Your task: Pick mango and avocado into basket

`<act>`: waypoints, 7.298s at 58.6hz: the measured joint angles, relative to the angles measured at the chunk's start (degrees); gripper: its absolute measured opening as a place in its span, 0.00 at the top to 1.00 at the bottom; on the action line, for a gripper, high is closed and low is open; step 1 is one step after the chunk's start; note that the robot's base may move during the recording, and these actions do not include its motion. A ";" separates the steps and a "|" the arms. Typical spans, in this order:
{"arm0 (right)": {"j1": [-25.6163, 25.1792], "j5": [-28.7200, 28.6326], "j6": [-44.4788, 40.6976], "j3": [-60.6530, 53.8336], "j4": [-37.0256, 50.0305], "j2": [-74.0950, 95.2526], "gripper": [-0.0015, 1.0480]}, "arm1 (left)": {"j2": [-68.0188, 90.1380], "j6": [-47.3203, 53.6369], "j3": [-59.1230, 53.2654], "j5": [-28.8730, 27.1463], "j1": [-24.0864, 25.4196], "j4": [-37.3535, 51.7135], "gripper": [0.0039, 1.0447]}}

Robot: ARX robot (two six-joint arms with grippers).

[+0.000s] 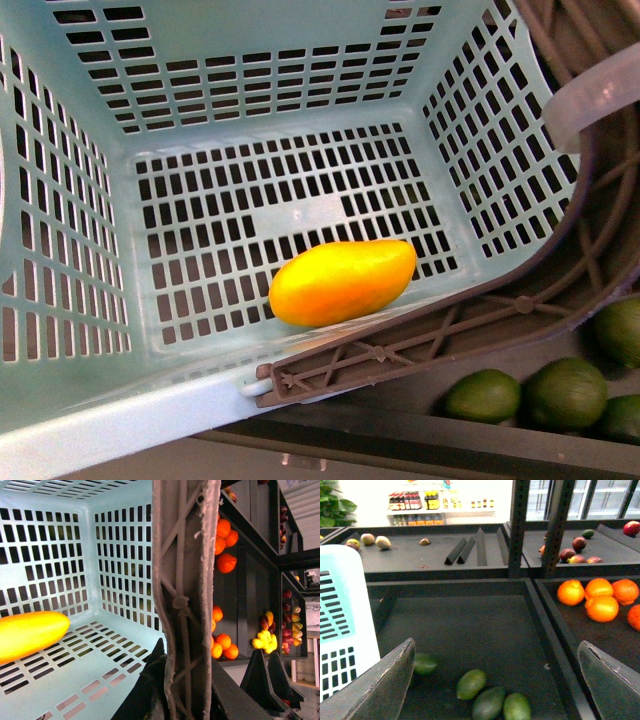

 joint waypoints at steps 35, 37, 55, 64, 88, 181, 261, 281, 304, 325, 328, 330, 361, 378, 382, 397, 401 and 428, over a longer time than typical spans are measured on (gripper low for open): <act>0.02 -0.15 -0.02 0.02 0.00 0.07 0.08 | -0.24 0.17 0.00 -0.31 0.42 0.00 0.92; 0.07 0.31 0.15 0.09 -0.15 0.09 0.08 | -0.24 0.13 0.00 0.00 0.28 0.00 0.92; -20.72 3.50 8.46 12.28 -30.84 13.09 0.08 | -0.24 0.17 0.00 -0.24 -0.17 0.00 0.92; -34.47 -11.72 -2.93 13.73 -16.66 31.61 0.08 | -0.24 0.20 0.00 -0.61 0.02 0.00 0.92; -40.76 -13.77 -16.85 27.10 -1.73 74.77 0.08 | -0.24 0.04 0.00 -0.11 -0.09 0.00 0.92; -30.32 -12.31 -4.09 52.24 -5.77 103.71 0.08 | -0.24 0.07 0.00 -0.13 -0.07 0.00 0.92; -33.20 -24.35 -7.96 28.79 0.17 71.41 0.37 | -0.24 0.04 0.00 -0.02 -0.07 0.00 0.92; -19.78 -25.79 -4.76 27.43 -13.68 31.71 0.37 | -0.24 0.07 0.00 -0.04 -0.07 0.00 0.92; 7.72 -13.14 3.28 32.65 -11.91 30.40 0.37 | -0.24 0.07 0.00 -0.04 -0.07 0.00 0.92; 22.80 -4.11 5.90 39.17 -9.46 41.44 0.38 | -0.24 0.09 0.00 -0.07 -0.07 0.00 0.92; 23.58 -3.37 6.40 39.71 -8.98 42.95 0.38 | -0.24 0.07 0.00 -0.07 -0.07 0.00 0.92; 23.91 -2.97 6.64 40.02 -8.79 43.80 0.38 | -0.24 0.07 0.00 -0.07 -0.07 0.00 0.92; 25.00 2.01 7.87 41.70 -10.80 42.88 0.08 | -0.20 -0.07 -0.07 -0.13 -0.07 -0.07 0.92; 22.58 7.17 7.85 40.79 -12.48 36.92 0.08 | -0.20 0.13 -0.07 -0.09 -0.02 -0.07 0.92; 22.58 7.17 7.85 40.63 -12.52 37.07 0.08 | -0.20 0.02 -0.07 0.20 -0.07 -0.07 0.92; 17.20 16.68 1.25 23.82 5.62 28.89 0.45 | -0.20 0.04 -0.07 -0.39 0.11 -0.07 0.92; 14.60 14.10 0.76 18.95 6.51 25.09 0.59 | -0.20 0.28 -0.07 -0.48 0.07 -0.07 0.92; 2.86 2.43 -0.09 2.21 4.28 6.73 0.98 | -0.20 0.07 -0.07 -0.02 0.07 -0.07 0.92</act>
